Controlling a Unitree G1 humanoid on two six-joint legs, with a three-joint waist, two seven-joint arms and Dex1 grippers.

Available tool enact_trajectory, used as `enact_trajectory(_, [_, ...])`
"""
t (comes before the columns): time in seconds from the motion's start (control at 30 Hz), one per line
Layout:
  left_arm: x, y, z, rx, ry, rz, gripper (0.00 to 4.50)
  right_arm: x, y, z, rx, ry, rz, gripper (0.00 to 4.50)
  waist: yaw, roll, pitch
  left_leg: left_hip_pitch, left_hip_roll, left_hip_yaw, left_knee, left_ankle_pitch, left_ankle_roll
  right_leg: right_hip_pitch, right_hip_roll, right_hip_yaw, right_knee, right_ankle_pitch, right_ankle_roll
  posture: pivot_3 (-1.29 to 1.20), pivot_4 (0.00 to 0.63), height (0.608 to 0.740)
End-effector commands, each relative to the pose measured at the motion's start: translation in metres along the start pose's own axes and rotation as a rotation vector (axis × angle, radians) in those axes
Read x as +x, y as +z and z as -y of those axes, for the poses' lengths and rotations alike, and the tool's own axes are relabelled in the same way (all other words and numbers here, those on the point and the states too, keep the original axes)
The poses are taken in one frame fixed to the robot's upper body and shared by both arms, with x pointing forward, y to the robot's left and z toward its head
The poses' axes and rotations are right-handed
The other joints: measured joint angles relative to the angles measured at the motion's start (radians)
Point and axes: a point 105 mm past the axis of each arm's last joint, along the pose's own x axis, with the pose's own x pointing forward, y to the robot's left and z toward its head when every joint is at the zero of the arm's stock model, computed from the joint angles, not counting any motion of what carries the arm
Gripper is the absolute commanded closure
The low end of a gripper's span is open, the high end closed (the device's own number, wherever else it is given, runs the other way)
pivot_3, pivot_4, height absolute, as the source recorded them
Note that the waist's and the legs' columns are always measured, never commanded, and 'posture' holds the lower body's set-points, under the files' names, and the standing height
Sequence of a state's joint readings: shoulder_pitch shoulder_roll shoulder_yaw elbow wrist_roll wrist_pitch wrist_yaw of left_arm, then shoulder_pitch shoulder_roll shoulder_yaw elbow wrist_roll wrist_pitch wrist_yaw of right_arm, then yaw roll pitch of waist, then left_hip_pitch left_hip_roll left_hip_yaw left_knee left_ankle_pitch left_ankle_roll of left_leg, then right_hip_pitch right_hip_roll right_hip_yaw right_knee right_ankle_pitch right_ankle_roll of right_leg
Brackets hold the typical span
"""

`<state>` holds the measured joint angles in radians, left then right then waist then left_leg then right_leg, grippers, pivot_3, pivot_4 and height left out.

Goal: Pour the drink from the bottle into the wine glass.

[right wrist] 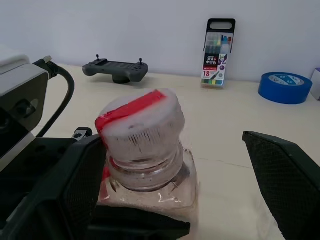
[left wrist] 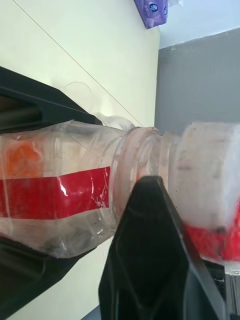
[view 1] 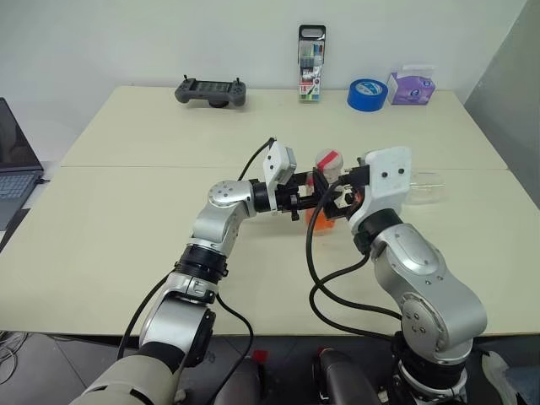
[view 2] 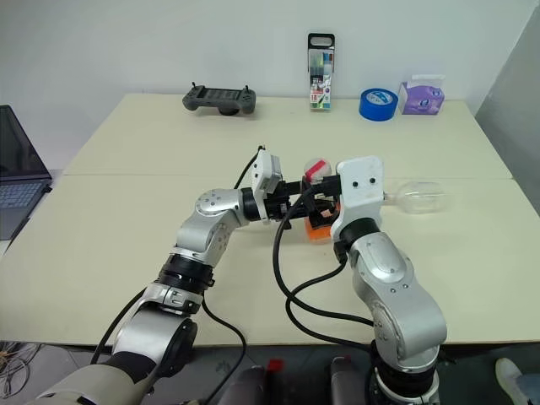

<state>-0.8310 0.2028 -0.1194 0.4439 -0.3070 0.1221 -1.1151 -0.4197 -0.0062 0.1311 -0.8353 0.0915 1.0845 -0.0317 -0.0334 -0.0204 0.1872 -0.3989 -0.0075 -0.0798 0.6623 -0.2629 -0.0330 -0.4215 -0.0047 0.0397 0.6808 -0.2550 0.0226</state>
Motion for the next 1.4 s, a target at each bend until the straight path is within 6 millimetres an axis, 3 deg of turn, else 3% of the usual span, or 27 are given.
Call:
enact_trajectory(0.03, [-0.002, 0.017, -0.005, 0.056, 0.01, 0.04, 2.67, -0.006, 0.014, 0.006, -0.004, -0.01, 0.066, 0.0, 0.0, 0.0, 0.0, 0.0, 0.0, 0.0, 0.0, 0.0, 0.0, 0.0, 0.0, 0.0, 0.0, 0.0, 0.0, 0.0, 0.15, 0.74])
enact_trajectory(0.53, [-0.002, 0.017, -0.006, 0.056, 0.015, 0.036, 2.67, 0.004, 0.025, -0.024, 0.118, 0.154, 0.083, 0.0, 0.0, 0.0, 0.0, 0.0, 0.0, 0.0, 0.0, 0.0, 0.0, 0.0, 0.0, 0.0, 0.0, 0.0, 0.0, 0.0, 0.15, 0.74])
enact_trajectory(0.9, [-0.004, 0.016, -0.006, 0.055, 0.028, 0.039, 2.67, 0.018, 0.015, -0.015, 0.043, 0.102, 0.014, 0.0, 0.0, 0.0, 0.0, 0.0, 0.0, 0.0, 0.0, 0.0, 0.0, 0.0, 0.0, 0.0, 0.0, 0.0, 0.0, 0.0, 0.15, 0.74])
enact_trajectory(1.0, [-0.005, 0.016, -0.006, 0.055, 0.03, 0.037, 2.67, 0.017, 0.021, -0.017, 0.05, 0.115, 0.043, 0.63, 0.0, 0.0, 0.0, 0.0, 0.0, 0.0, 0.0, 0.0, 0.0, 0.0, 0.0, 0.0, 0.0, 0.0, 0.0, 0.0, 0.15, 0.74])
enact_trajectory(1.2, [-0.006, 0.016, -0.007, 0.056, 0.035, 0.034, 2.67, 0.015, 0.032, -0.022, 0.054, 0.145, 0.077, 2.63, 0.0, 0.0, 0.0, 0.0, 0.0, 0.0, 0.0, 0.0, 0.0, 0.0, 0.0, 0.0, 0.0, 0.0, 0.0, 0.0, 0.15, 0.74])
enact_trajectory(1.4, [-0.005, 0.016, -0.008, 0.057, 0.034, 0.034, 2.67, 0.015, 0.039, -0.024, 0.048, 0.16, 0.088, 2.65, 0.0, 0.0, 0.0, 0.0, 0.0, 0.0, 0.0, 0.0, 0.0, 0.0, 0.0, 0.0, 0.0, 0.0, 0.0, 0.0, 0.15, 0.74])
